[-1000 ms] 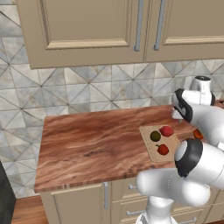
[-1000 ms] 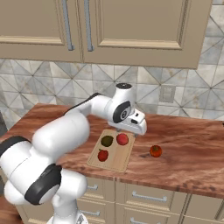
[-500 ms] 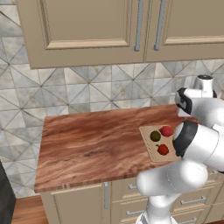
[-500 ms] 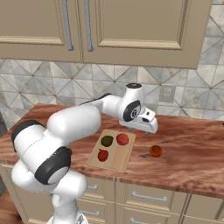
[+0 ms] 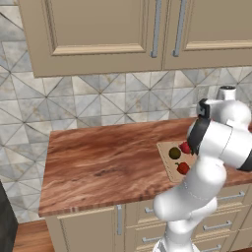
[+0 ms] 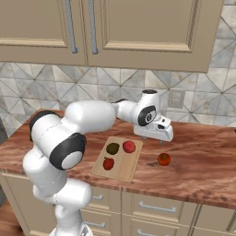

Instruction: Place the avocado, onion, tomato, and bell pepper on the cutting board.

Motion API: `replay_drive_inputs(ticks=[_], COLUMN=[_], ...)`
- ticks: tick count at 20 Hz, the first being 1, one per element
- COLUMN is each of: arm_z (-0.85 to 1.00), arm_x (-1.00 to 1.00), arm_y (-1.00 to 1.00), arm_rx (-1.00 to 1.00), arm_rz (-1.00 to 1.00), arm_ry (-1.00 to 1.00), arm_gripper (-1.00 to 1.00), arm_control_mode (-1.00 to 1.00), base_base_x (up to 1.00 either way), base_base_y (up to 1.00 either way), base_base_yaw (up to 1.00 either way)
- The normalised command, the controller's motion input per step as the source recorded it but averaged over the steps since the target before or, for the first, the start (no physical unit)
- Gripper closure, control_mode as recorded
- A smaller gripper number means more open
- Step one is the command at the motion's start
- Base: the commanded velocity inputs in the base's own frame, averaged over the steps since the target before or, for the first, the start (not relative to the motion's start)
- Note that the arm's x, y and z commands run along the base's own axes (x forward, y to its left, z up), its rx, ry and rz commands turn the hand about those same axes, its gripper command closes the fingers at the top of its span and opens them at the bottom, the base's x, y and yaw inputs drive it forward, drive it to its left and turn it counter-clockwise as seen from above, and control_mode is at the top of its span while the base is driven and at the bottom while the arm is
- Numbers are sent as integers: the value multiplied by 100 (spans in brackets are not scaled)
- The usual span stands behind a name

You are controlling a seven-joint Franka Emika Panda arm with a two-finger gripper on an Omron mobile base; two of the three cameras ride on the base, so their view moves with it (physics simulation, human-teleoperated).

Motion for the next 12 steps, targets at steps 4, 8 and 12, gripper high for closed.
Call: replay_drive_inputs(ticks=[4, 8, 12], arm_z=[-24, -6, -9], arm_x=[31, 27, 27], arm_y=[-33, -27, -23], arm_rx=[0, 0, 5], arm_rz=[0, 0, 0], arm_ry=[6, 1, 0], arm_gripper=[-100, -100, -100], arm_control_mode=[-100, -100, -100], base_base_x=[0, 0, 0], base_base_y=[0, 0, 0], base_base_yaw=[0, 0, 0])
